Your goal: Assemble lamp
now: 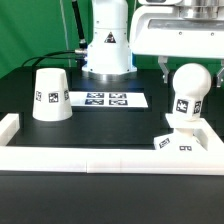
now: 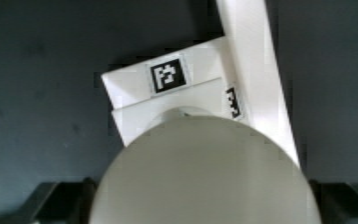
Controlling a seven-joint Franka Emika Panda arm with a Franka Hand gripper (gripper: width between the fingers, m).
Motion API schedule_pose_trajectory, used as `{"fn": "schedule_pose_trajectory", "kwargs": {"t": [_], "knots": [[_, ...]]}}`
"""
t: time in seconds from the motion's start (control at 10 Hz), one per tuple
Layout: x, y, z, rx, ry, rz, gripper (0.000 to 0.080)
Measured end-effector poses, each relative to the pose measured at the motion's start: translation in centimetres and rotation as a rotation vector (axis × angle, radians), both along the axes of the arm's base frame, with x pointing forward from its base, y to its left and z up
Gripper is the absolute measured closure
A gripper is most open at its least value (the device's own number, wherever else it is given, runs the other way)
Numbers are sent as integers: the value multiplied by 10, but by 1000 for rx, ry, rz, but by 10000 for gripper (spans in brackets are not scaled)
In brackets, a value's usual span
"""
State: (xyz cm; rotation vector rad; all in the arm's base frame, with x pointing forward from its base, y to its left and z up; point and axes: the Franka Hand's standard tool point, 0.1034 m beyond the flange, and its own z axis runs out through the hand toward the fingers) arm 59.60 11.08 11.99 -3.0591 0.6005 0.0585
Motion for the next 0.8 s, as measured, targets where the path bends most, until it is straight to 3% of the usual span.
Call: {"fn": "schedule_pose_trajectory", "kwargs": {"t": [0.5, 0.8], "knots": [[-1, 3, 0, 9, 23, -433, 220], [3, 6, 1, 18, 3, -498, 220]]}}
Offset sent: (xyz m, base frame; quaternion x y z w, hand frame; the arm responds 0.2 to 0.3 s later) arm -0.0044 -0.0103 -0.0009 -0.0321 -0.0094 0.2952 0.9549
